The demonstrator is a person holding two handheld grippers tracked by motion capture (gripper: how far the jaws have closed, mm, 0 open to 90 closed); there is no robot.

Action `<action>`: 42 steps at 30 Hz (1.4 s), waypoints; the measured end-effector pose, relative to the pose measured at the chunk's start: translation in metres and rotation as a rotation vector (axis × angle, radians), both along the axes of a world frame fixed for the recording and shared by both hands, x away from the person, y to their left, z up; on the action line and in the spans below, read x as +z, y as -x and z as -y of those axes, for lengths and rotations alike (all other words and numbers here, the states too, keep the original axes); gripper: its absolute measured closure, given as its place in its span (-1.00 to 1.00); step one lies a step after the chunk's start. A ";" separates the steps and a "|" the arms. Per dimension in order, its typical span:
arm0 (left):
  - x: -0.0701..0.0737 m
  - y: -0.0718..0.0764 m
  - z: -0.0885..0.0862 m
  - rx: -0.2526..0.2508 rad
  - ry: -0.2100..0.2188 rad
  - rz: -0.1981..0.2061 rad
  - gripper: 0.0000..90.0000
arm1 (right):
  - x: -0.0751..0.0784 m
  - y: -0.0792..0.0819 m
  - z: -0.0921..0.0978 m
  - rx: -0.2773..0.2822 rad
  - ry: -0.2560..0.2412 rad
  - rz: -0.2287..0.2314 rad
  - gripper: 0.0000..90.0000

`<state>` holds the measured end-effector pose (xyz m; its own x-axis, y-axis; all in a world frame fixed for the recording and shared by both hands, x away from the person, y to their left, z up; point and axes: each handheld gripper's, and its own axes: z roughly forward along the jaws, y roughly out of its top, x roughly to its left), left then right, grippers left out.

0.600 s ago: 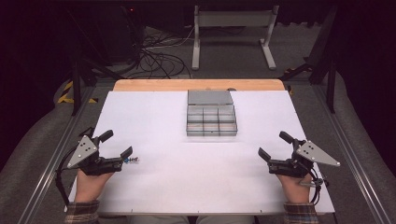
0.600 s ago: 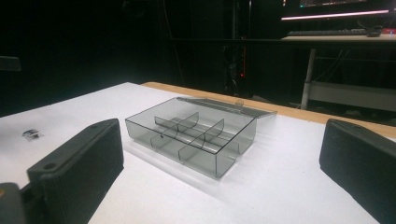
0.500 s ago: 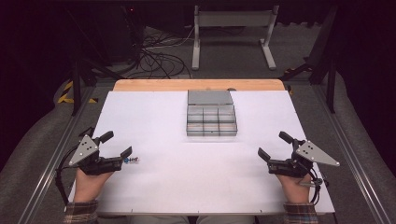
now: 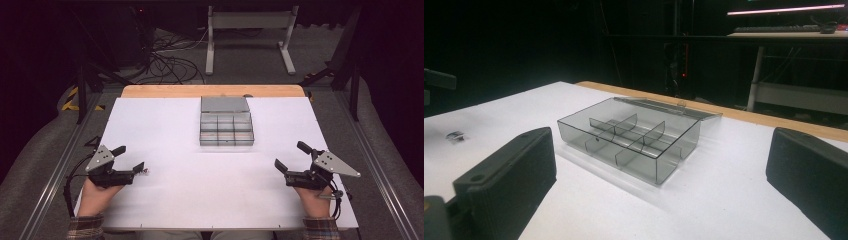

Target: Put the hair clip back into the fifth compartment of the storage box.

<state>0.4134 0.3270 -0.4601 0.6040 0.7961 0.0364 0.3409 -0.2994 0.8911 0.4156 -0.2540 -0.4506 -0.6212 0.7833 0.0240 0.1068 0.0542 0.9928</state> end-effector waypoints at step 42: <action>-0.033 -0.019 0.010 -0.050 -0.200 -0.259 -0.21 | -0.002 0.000 -0.002 0.014 0.009 -0.004 -1.00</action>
<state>0.4328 0.3175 -0.4934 0.6516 0.7580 0.0296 0.5289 -0.4820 0.6985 0.4158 -0.2515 -0.4525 -0.6321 0.7746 0.0194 0.1100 0.0649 0.9918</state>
